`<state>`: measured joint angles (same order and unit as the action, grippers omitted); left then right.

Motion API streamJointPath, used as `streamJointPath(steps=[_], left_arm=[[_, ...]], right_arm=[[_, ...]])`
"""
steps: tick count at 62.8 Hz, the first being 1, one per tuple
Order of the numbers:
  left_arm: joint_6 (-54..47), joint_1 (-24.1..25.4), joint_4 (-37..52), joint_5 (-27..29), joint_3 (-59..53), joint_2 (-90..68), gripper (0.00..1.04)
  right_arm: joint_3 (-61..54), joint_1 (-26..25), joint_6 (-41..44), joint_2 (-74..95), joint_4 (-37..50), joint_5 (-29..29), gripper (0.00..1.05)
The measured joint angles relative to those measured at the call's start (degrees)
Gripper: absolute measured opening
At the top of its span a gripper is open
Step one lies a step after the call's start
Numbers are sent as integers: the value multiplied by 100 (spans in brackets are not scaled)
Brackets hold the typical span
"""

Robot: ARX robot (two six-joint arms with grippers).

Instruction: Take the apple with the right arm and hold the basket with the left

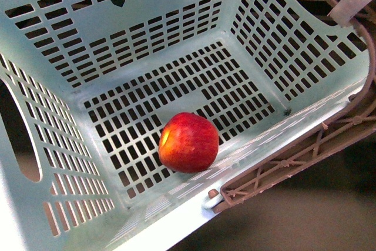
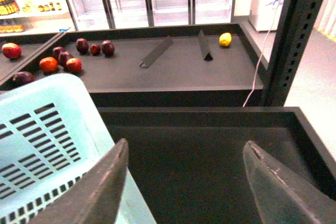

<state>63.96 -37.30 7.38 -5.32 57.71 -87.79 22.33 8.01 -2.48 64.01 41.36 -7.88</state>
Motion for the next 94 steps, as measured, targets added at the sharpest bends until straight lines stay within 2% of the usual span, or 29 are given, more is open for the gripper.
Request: streamJointPath(steps=[16,19,20,22,24,30,56,63,94], left_arm=[[17,0,0,-46,2,0,15],[11,0,0,-28,0,0,15],[11,0,0,-22,2,0,15],[11,0,0,-20,2,0,15],[11,0,0,-20,2,0,15],[15,0,0,-22,2,0,15],[7,0,0,-22,0,0,15],[11,0,0,-22,2,0,15],[4,0,0,-20,2,0,15]], right_arm=[[-848,-247,177,-730,70,260,15],[-1036,-304,195,-960,52,319,3],[-1084,-321,225,-1029,44,326,2],[-1174,-358,216,-1158,11,367,2],[-1290,-564,221,-1322,-52,693,2],[-1495,-776,219,-1661,-199,748,2],[-1982,-782,221,-3005,-1058,774,2],[-2133,-782,221,-3123,-933,782,2],[-2133,-782,223,-4474,-2208,789,2]])
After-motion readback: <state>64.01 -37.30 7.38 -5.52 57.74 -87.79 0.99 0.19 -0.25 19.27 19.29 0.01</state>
